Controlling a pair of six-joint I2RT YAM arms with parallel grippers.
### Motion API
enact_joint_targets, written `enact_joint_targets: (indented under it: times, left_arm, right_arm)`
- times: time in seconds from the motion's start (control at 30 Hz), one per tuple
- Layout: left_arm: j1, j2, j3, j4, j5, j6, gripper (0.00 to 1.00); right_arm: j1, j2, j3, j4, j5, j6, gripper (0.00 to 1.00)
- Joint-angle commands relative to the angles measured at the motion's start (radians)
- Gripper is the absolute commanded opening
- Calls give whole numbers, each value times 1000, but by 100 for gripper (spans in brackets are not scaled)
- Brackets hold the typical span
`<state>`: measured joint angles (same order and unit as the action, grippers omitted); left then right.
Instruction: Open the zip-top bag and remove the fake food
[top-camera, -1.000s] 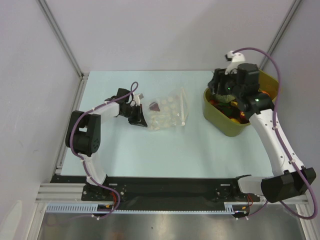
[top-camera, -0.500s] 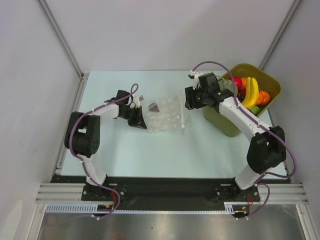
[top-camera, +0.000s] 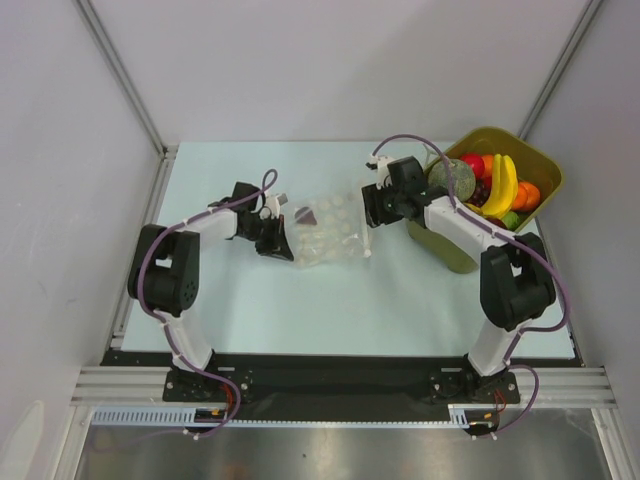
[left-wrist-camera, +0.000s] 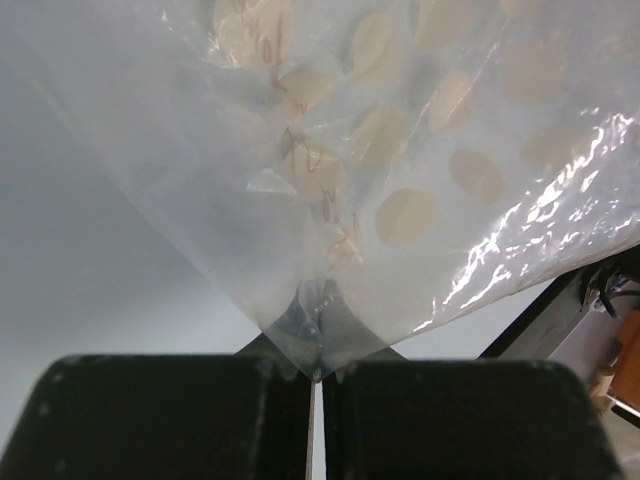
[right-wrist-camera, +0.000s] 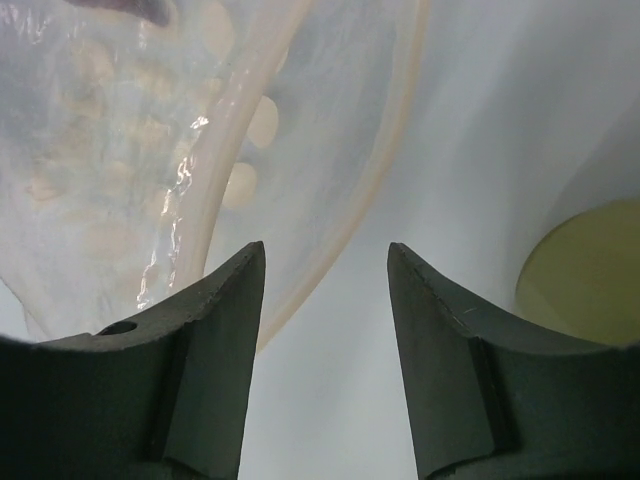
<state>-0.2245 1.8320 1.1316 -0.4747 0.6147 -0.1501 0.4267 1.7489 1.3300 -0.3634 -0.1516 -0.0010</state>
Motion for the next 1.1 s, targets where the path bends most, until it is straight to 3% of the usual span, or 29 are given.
enact_joint_targets:
  times: [0.0,0.23,0.3,0.33,0.37,0.57,0.97,1.07]
  left_arm:
    - [8,-48,-13,5,48,40,0]
    - [7,-80,-13,5,46,58,1]
    - [7,-86,-9,2,46,58,19]
    - [7,-91,-10,-4,43,60,37]
    - [7,-96,-9,-5,40,60,44]
    - [19,-161,8,-13,54,46,69]
    - [116,-140,91,-58,68,15,82]
    - [139,-122,86,-19,74,-12,90]
  right_arm:
    - [6,1,-12,113,-77,-7,57]
    - [27,-35,-75,239,-154,27,58]
    - [27,-20,-75,236,-163,30,58]
    - [27,-17,-77,230,-164,32,58]
    - [29,-14,-77,228,-163,32,58]
    - [29,-12,-89,224,-160,29,58]
    - [30,-14,-94,210,-152,29,57]
    - [32,-15,-97,207,-152,30,58]
